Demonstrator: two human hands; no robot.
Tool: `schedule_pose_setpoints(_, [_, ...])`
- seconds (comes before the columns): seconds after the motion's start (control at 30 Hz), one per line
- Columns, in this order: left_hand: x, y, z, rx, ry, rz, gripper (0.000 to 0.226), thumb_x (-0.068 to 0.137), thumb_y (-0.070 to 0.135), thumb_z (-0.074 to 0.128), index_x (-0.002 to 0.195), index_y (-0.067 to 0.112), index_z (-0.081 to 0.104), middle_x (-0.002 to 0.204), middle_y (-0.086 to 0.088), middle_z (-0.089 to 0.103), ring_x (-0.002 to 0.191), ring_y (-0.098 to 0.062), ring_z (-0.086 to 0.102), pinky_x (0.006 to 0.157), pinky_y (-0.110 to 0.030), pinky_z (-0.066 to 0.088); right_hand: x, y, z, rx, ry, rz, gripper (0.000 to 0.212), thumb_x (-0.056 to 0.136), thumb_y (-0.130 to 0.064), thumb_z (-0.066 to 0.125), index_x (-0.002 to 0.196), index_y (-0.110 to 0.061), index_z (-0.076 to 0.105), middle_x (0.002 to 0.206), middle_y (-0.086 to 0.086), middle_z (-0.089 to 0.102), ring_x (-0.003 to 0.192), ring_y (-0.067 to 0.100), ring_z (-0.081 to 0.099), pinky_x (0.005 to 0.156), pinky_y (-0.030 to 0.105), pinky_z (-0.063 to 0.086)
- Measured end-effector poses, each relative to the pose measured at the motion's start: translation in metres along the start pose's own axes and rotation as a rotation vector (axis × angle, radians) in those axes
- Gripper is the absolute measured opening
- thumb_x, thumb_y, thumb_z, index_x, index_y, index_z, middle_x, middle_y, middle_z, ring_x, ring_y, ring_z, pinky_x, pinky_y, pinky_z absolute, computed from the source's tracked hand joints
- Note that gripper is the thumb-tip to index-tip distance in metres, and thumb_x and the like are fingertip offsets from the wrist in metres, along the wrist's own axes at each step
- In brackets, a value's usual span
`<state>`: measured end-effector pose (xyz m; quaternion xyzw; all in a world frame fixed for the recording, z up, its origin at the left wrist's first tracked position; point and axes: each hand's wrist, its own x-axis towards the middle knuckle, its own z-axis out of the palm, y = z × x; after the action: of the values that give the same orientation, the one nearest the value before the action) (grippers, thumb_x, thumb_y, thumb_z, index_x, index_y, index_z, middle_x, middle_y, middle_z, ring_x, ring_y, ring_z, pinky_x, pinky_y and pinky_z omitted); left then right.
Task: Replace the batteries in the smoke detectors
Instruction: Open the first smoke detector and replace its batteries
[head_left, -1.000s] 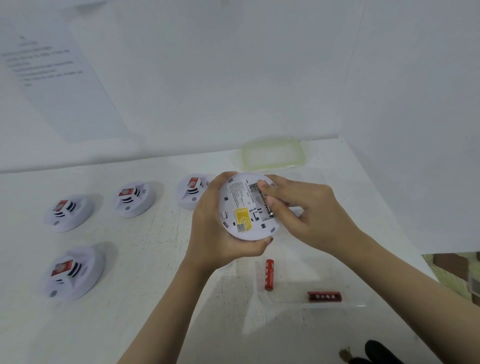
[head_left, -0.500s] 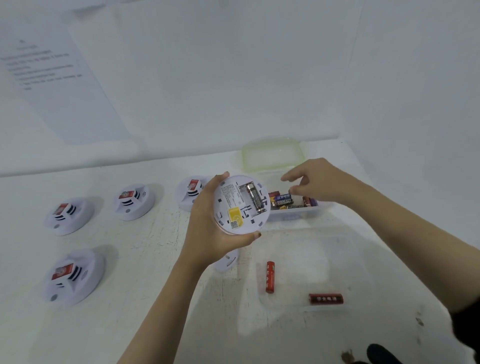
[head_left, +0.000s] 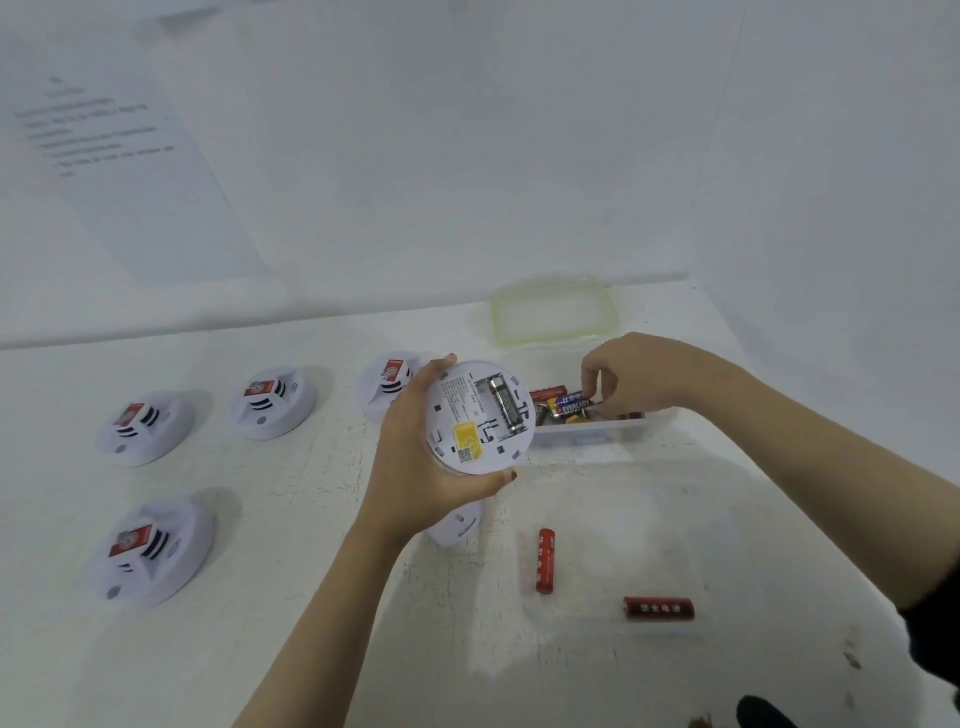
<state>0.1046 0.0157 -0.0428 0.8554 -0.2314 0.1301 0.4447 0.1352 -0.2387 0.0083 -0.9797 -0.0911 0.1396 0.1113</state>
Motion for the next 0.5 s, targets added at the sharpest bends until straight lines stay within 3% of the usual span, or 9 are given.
schedule_pose_setpoints(0.1, [0.000, -0.002, 0.000, -0.019, 0.008, -0.015, 0.103, 0.051, 0.052, 0.083, 0.138, 0.020, 0.039, 0.135, 0.026, 0.042, 0.126, -0.006, 0.046, 0.102, -0.045, 0.047, -0.009, 0.002, -0.004, 0.379, 0.100, -0.037, 0.005, 0.082, -0.016, 0.067, 0.086, -0.018, 0.064, 0.074, -0.008, 0.063, 0.066, 0.006, 0.057, 0.064, 0.022, 0.045])
schedule_pose_setpoints(0.2, [0.000, -0.003, 0.001, -0.044, 0.013, -0.047, 0.105, 0.050, 0.050, 0.085, 0.138, 0.016, 0.040, 0.133, 0.013, 0.049, 0.125, -0.011, 0.049, 0.101, -0.045, 0.048, -0.027, -0.010, -0.008, 0.811, 0.176, -0.106, 0.007, 0.084, -0.005, 0.065, 0.089, -0.011, 0.066, 0.071, 0.002, 0.066, 0.061, 0.011, 0.061, 0.059, 0.023, 0.050])
schedule_pose_setpoints(0.37, [0.000, 0.001, 0.005, -0.075, -0.001, -0.048, 0.102, 0.051, 0.048, 0.085, 0.137, 0.017, 0.040, 0.131, 0.009, 0.052, 0.122, -0.010, 0.052, 0.098, -0.040, 0.050, -0.055, -0.036, -0.003, 1.124, 0.189, -0.200, 0.025, 0.093, 0.000, 0.052, 0.111, -0.012, 0.065, 0.068, 0.001, 0.065, 0.060, 0.011, 0.061, 0.062, 0.019, 0.052])
schedule_pose_setpoints(0.5, [-0.001, 0.007, 0.007, -0.096, -0.014, -0.020, 0.101, 0.052, 0.048, 0.083, 0.137, 0.017, 0.039, 0.131, 0.007, 0.052, 0.121, -0.012, 0.053, 0.096, -0.038, 0.051, -0.064, -0.048, 0.007, 1.161, 0.191, -0.258, 0.027, 0.094, 0.002, 0.049, 0.108, -0.015, 0.065, 0.072, 0.005, 0.062, 0.063, 0.013, 0.060, 0.060, 0.022, 0.052])
